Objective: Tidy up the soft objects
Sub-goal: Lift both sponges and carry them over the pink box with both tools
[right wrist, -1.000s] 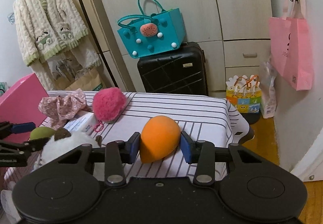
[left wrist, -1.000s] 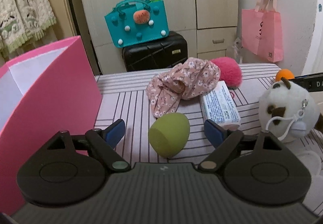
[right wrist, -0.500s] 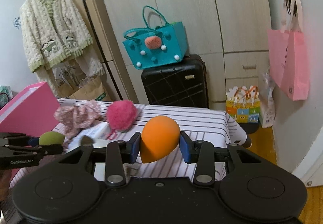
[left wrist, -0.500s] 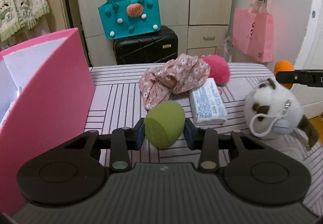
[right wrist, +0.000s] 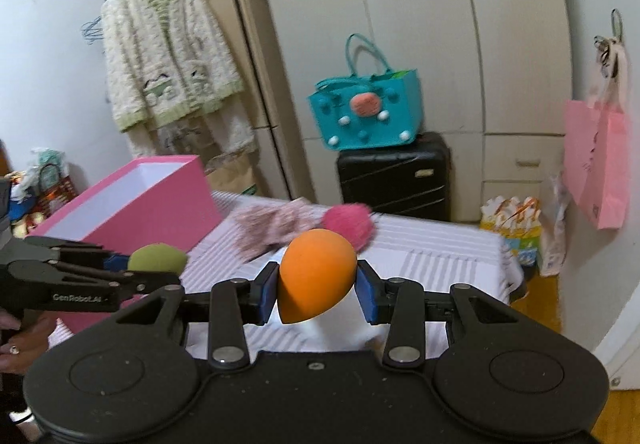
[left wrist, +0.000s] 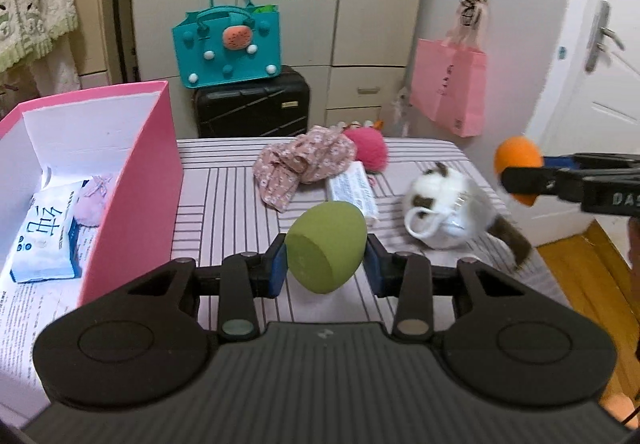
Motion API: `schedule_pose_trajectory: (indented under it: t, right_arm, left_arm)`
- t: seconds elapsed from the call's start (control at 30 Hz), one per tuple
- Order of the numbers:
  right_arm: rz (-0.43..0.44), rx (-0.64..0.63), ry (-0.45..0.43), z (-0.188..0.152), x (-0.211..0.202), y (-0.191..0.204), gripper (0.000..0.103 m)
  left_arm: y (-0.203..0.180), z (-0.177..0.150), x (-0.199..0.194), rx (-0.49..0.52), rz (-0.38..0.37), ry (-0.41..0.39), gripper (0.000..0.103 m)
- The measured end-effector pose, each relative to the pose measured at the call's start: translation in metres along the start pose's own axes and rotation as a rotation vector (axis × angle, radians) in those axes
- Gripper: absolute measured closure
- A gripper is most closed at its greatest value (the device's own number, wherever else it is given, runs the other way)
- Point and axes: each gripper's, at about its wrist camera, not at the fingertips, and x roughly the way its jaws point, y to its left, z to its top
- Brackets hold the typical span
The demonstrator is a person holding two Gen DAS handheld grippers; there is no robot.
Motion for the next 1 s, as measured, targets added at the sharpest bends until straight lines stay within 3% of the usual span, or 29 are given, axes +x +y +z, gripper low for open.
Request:
schedule_pose_trajectory:
  t: [0.53,0.67,1.0]
  right_arm:
    - [0.122,0.034,0.216,-0.027,-0.023,0.071,0.057]
    - [0.171,0.022,0.275,-0.027,-0.026,0.093,0.057]
    - [0.273,-0.049,0.307,-0.006,-0.036,0.151,0.057]
  left_arm:
    - [0.004,-0.026,-0.081,0.132,-0.083,0.072,0.065]
    - [0.013,-0.026,-0.098,0.144,-0.132,0.124,0.065]
    - [0.046,-0.024,-0.148,0.162,-0.189,0.181,0.065]
